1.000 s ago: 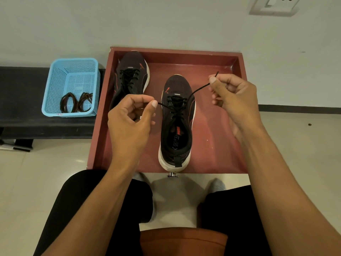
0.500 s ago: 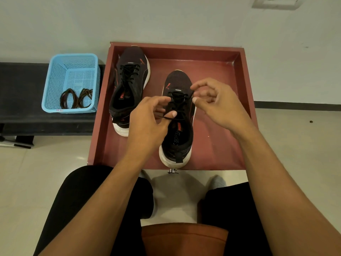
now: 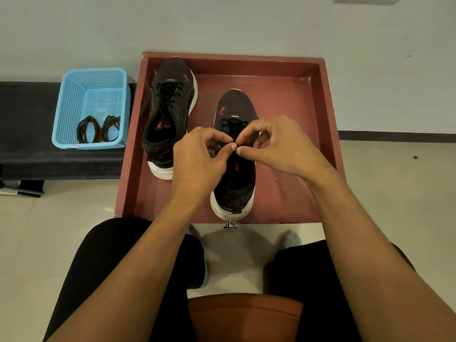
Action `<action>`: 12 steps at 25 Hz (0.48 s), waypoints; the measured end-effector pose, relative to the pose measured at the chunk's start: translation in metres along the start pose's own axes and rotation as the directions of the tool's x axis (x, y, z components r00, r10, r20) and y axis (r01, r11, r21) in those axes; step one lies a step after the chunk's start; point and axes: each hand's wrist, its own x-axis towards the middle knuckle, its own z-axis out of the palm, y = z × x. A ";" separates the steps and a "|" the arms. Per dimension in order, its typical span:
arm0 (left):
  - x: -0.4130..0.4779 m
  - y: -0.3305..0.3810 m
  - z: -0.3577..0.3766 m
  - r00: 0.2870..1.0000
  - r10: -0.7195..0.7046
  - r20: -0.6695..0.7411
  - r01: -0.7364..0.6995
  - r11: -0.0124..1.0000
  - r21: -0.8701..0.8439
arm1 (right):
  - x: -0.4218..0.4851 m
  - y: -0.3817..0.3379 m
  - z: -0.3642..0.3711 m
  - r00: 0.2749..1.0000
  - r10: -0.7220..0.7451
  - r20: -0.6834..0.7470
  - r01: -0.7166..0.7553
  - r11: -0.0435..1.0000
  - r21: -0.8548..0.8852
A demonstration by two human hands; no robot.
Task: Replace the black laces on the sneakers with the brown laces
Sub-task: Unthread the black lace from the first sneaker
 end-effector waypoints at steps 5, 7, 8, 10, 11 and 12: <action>-0.002 -0.001 -0.004 0.998 0.055 -0.001 -0.055 0.998 0.031 | 0.001 -0.003 0.002 0.999 0.033 -0.042 -0.032 0.999 0.034; -0.002 0.000 -0.002 0.998 0.058 0.015 -0.059 0.998 0.034 | 0.002 -0.003 0.002 0.997 0.072 -0.040 -0.068 0.995 0.079; -0.001 0.000 -0.001 0.998 0.053 0.019 -0.054 0.998 0.038 | 0.002 -0.003 0.001 0.995 0.090 -0.037 -0.086 0.991 0.098; 0.001 -0.001 0.001 0.999 0.033 0.034 -0.034 0.999 0.035 | 0.002 0.000 -0.001 0.991 0.128 -0.030 -0.122 0.981 0.151; 0.001 -0.002 0.003 0.999 0.019 0.046 -0.019 1.000 0.018 | 0.002 0.001 -0.002 0.989 0.145 -0.026 -0.138 0.973 0.187; 0.000 -0.003 0.004 0.998 0.011 0.056 -0.011 1.000 -0.004 | 0.002 0.001 -0.003 0.987 0.158 -0.023 -0.149 0.964 0.219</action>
